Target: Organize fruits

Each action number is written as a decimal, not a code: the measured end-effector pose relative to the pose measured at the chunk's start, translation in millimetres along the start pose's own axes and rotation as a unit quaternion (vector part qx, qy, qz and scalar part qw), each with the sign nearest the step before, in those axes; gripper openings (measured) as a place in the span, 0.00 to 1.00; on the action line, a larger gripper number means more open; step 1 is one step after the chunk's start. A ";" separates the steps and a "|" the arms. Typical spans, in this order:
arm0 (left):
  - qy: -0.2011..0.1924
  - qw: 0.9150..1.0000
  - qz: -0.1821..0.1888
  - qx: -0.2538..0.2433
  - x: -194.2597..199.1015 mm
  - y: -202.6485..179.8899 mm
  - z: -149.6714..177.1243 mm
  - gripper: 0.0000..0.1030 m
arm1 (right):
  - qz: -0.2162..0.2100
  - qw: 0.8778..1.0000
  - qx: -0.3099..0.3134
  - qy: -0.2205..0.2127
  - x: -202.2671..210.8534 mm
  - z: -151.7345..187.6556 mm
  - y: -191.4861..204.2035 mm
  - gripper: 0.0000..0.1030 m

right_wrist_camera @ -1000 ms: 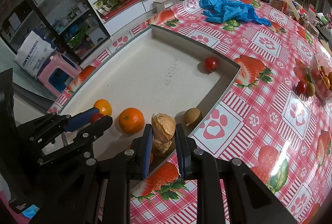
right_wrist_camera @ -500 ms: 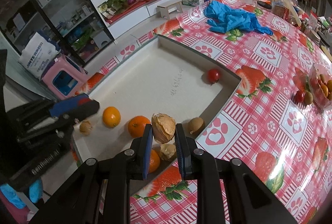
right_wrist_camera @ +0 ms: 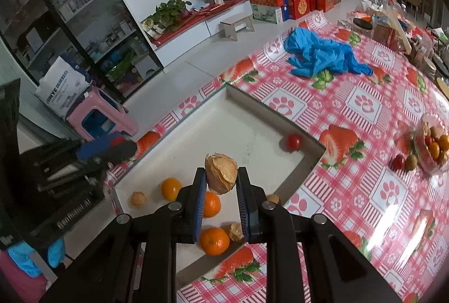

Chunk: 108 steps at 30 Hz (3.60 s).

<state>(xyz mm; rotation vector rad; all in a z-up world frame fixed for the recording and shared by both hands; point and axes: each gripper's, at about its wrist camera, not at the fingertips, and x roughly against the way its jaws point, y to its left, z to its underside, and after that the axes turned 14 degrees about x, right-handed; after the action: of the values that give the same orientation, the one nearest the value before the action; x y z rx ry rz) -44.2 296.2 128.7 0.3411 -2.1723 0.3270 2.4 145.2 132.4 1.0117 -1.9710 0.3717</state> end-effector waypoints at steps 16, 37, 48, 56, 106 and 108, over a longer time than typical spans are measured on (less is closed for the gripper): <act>0.058 0.998 -0.004 -0.007 -56.8 -18.0 34.6 0.23 | -0.004 0.998 -0.020 0.056 -47.9 24.8 -14.6 0.23; 0.066 0.997 -0.020 -0.022 -69.4 -23.2 45.4 0.23 | -0.008 0.996 -0.018 0.087 -69.5 37.9 -15.8 0.23; 0.065 0.997 -0.021 -0.023 -68.3 -23.8 45.8 0.23 | -0.007 0.996 -0.017 0.088 -72.5 38.2 -15.4 0.23; 0.066 0.997 -0.022 -0.024 -68.8 -24.7 45.4 0.23 | -0.007 0.996 -0.018 0.089 -72.4 38.1 -17.3 0.23; 0.015 0.998 -0.066 0.007 -19.5 -20.4 72.8 1.00 | 0.084 0.993 0.021 0.083 -15.8 53.4 -2.5 0.82; 0.015 0.998 -0.067 0.005 -17.2 -21.2 76.5 1.00 | 0.087 0.993 0.024 0.081 -12.3 55.8 -1.7 0.82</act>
<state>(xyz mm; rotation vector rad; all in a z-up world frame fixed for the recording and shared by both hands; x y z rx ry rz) -83.5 251.7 73.3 0.4830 -2.1074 0.2654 -24.1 117.7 89.9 0.8143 -1.9159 0.5829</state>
